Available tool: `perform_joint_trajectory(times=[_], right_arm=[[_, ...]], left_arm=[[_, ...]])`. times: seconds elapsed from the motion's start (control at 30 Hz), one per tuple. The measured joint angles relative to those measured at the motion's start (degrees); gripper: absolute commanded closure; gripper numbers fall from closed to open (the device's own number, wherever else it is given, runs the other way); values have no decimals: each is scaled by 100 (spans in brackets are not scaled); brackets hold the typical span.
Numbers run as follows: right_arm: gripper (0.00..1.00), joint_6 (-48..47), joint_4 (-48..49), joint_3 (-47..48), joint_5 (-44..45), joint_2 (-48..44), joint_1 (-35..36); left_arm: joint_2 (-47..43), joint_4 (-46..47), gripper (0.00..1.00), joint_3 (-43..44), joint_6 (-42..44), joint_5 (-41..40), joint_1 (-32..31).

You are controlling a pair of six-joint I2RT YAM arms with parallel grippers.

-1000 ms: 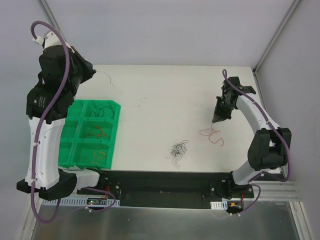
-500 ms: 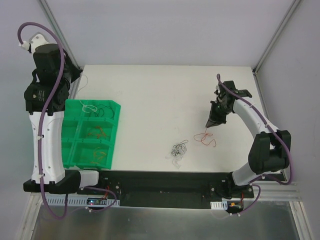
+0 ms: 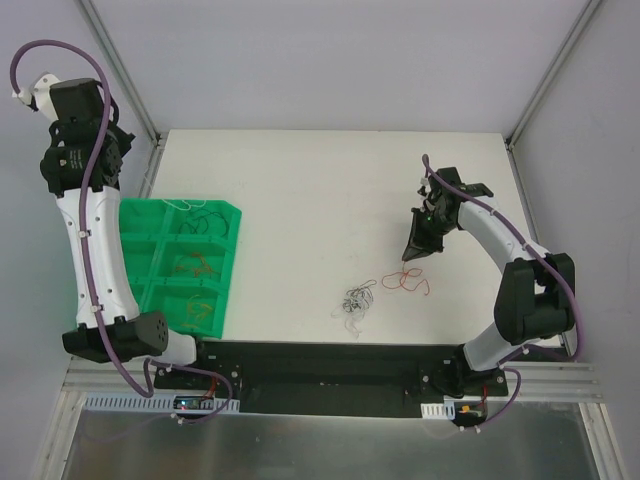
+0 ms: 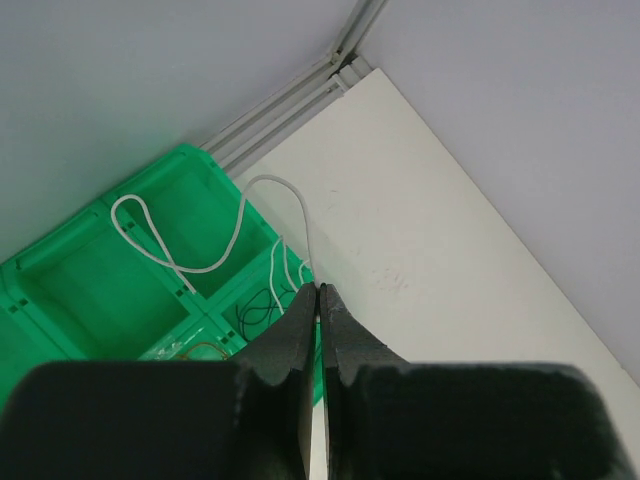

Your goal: Untangle the cables

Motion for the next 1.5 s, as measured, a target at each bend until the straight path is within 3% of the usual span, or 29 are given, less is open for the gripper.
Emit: perform_joint_trajectory(times=[0.7, 1.0, 1.5], right_arm=[[100, -2, 31, 0, -13, 94, -2], [100, -7, 28, 0, -7, 101, -2], [100, -13, -9, 2, -9, 118, -2]], left_arm=[[289, 7, 100, -9, -2, -83, 507], [341, 39, 100, -540, 20, -654, 634], [505, 153, 100, -492, 435, -1652, 785]])
